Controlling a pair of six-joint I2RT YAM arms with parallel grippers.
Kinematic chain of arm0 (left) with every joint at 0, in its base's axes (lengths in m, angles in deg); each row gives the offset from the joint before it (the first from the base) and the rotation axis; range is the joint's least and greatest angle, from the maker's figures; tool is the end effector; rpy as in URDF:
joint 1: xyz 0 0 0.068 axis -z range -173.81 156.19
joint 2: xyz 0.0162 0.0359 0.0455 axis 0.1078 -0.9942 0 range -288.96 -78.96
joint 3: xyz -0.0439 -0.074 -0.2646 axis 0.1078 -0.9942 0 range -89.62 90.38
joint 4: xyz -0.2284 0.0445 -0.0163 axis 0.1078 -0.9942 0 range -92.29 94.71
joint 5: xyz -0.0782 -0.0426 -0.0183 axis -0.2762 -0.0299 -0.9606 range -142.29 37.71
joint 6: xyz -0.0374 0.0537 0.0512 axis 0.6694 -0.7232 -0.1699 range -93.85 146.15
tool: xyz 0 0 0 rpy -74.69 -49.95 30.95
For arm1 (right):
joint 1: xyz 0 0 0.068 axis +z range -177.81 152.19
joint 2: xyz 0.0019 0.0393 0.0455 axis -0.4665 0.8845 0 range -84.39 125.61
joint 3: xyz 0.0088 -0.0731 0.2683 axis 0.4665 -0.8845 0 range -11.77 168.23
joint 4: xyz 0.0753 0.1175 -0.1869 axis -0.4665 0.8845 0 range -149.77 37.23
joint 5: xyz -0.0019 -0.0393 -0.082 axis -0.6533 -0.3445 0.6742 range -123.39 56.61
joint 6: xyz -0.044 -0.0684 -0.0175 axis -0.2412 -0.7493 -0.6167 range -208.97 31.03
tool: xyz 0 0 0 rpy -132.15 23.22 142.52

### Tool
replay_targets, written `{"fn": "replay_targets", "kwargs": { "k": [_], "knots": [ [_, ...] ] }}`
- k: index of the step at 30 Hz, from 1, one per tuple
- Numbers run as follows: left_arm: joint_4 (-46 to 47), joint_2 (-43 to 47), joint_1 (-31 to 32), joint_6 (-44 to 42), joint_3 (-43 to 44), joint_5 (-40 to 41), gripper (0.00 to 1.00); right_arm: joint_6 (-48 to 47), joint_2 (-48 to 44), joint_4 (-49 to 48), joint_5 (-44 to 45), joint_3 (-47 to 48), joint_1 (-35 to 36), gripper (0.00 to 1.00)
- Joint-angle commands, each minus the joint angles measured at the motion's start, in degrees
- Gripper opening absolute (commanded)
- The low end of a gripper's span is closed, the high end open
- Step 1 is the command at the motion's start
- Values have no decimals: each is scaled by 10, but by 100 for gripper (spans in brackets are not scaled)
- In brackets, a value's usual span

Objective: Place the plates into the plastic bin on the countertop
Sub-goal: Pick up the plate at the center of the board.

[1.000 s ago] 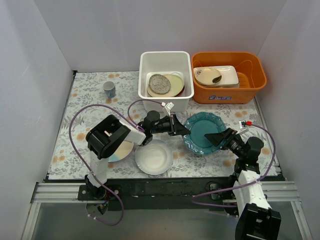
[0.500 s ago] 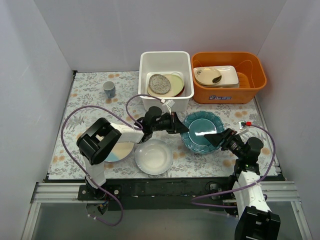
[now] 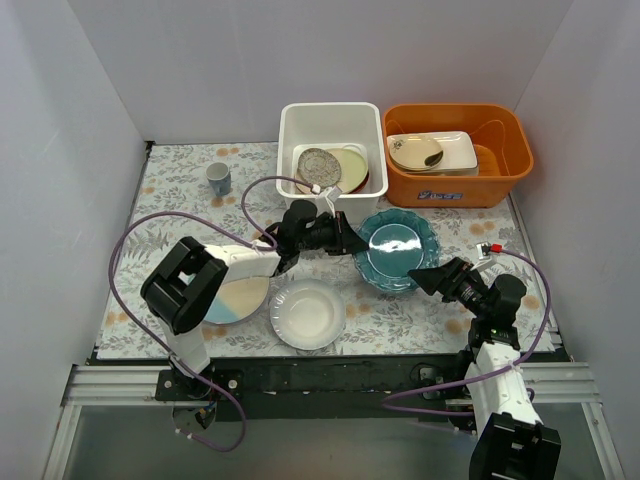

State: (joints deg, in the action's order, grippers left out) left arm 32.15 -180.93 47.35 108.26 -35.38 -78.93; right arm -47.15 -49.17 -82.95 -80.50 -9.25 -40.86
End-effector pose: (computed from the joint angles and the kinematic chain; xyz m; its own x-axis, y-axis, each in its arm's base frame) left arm 0.2759 -0.2844 0.2106 -0.9322 -0.3611 0.0253 -0.1345 0.2804 -0.9504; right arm 0.1432 0.0215 0.1831 -0.4869 0.5788 -0.6542 -0.3027 0.5907 0.7480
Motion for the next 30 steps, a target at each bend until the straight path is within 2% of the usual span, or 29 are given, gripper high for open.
{"fn": "replay_targets", "kwargs": {
  "k": [1, 13, 30],
  "knots": [
    [39, 85, -18, -10, 53, -11, 0, -10, -6, -5, 1, -74, 0, 98],
    [-23, 138, -59, -40, 81, 4, 0, -10, -12, -2, -2, -74, -1, 98],
    [-84, 143, -99, -64, 154, 11, 0, -17, -4, -5, -6, -76, -1, 98]
  ]
}}
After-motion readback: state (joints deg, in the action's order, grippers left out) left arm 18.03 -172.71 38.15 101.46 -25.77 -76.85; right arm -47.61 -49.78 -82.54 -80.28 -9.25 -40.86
